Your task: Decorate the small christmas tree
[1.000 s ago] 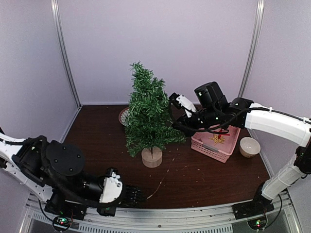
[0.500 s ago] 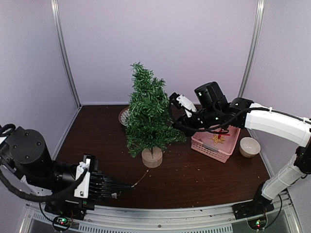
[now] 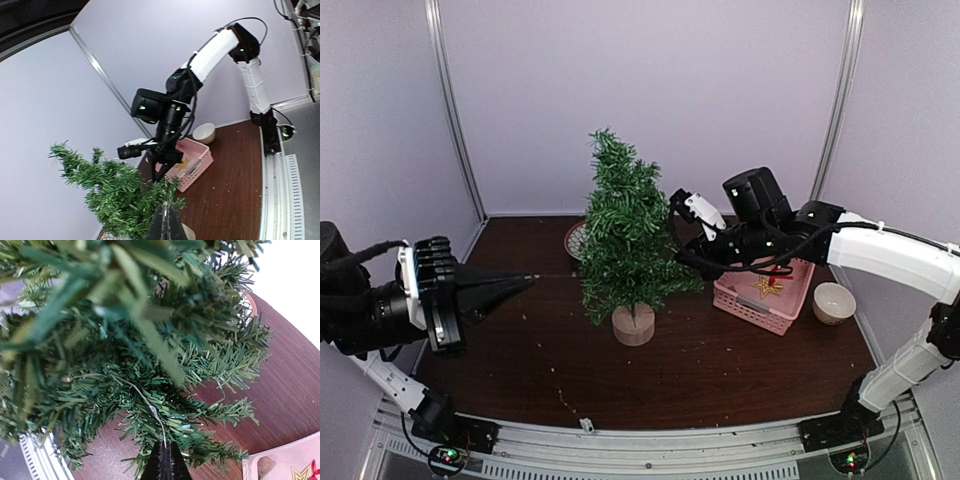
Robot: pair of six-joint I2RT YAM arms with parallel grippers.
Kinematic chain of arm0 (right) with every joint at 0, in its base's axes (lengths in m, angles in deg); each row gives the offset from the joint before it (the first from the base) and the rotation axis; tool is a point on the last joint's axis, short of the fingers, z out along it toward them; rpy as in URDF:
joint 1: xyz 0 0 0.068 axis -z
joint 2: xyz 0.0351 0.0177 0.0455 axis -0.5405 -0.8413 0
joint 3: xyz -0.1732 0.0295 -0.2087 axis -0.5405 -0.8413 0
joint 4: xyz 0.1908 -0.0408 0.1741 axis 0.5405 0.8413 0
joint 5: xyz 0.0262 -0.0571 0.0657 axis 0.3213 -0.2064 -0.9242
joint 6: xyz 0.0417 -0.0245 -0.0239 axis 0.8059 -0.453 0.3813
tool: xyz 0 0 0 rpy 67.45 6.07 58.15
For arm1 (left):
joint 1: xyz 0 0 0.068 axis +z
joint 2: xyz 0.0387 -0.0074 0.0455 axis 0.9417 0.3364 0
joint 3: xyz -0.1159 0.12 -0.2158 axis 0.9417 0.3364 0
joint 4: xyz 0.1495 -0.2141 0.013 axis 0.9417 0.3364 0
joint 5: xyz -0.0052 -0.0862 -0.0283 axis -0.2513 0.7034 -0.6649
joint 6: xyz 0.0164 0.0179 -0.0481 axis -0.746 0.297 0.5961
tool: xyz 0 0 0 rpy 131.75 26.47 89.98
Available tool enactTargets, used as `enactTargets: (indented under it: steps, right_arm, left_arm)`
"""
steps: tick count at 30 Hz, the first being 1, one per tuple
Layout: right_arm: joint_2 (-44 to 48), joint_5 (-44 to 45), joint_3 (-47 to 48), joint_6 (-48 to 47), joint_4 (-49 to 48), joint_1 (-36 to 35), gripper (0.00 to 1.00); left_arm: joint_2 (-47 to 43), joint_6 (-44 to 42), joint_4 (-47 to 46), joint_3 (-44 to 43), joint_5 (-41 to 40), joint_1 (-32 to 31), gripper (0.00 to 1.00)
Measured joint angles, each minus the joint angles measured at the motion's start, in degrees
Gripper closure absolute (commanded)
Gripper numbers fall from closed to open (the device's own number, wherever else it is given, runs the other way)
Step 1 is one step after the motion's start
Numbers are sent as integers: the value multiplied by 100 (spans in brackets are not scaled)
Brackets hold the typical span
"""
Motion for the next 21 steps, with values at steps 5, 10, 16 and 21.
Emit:
enactTargets:
  steps: [5,10,16,21]
  right_arm:
    - [101,0,0,31,0,2,100]
    - [234,-2,0,98,2,2,93]
    - [505,-37,0,210,-26,2,81]
    - [575,-136,0,286,-129,2,62]
  left_arm:
    - [7,-291,-584,59,-754,15,100]
    - [-146,-286,-839,188,-1191,321,100]
    - [-262,120,-673,221,-1276,1078,100]
    - [-254,444,-442,221,-1220,1596,100]
